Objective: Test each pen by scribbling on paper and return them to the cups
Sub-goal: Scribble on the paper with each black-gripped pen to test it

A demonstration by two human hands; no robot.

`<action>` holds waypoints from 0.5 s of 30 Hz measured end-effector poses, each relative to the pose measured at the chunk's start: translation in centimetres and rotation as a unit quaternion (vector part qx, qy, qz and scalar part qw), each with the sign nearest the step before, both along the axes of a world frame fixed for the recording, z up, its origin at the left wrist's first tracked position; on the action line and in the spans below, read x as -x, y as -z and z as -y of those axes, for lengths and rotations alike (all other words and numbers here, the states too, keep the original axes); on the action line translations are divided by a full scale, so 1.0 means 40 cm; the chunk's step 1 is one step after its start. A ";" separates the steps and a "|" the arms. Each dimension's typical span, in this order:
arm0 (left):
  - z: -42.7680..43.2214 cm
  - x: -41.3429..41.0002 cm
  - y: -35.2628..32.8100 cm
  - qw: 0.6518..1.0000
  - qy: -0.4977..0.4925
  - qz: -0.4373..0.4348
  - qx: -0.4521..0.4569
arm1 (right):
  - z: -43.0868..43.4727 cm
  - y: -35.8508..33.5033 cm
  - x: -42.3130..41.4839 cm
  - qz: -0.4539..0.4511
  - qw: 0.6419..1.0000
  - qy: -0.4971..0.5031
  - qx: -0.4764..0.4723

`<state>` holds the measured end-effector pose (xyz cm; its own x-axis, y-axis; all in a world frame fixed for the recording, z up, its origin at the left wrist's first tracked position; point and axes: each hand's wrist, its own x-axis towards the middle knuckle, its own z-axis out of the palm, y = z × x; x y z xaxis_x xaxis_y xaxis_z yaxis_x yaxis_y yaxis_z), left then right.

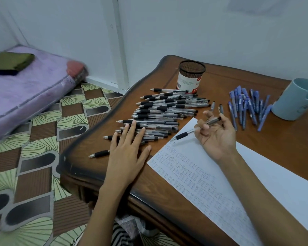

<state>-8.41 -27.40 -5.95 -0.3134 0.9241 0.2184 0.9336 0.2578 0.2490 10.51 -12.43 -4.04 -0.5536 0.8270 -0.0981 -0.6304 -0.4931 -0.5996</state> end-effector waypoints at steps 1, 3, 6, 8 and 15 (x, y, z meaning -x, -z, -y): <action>0.000 0.000 -0.001 1.000 0.000 0.000 0.000 | 0.001 -0.001 0.000 -0.002 1.000 -0.003 0.003; 0.000 0.000 0.001 1.000 0.000 0.002 0.001 | 0.003 0.000 0.000 -0.004 1.000 -0.001 0.008; -0.001 0.001 0.005 1.000 0.000 0.000 0.001 | 0.002 0.002 0.001 -0.016 1.000 0.020 -0.002; -0.001 -0.001 0.005 1.000 0.000 0.000 -0.004 | 0.000 -0.002 0.003 -0.045 0.999 0.028 -0.004; -0.003 -0.001 0.007 1.000 -0.003 -0.005 -0.001 | 0.002 -0.007 0.005 -0.077 0.997 0.000 0.017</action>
<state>-8.37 -27.30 -6.21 -0.3161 0.9219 0.2239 0.9347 0.2623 0.2397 10.30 -12.51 -3.76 -0.5646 0.8244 -0.0407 -0.7134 -0.5122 -0.4784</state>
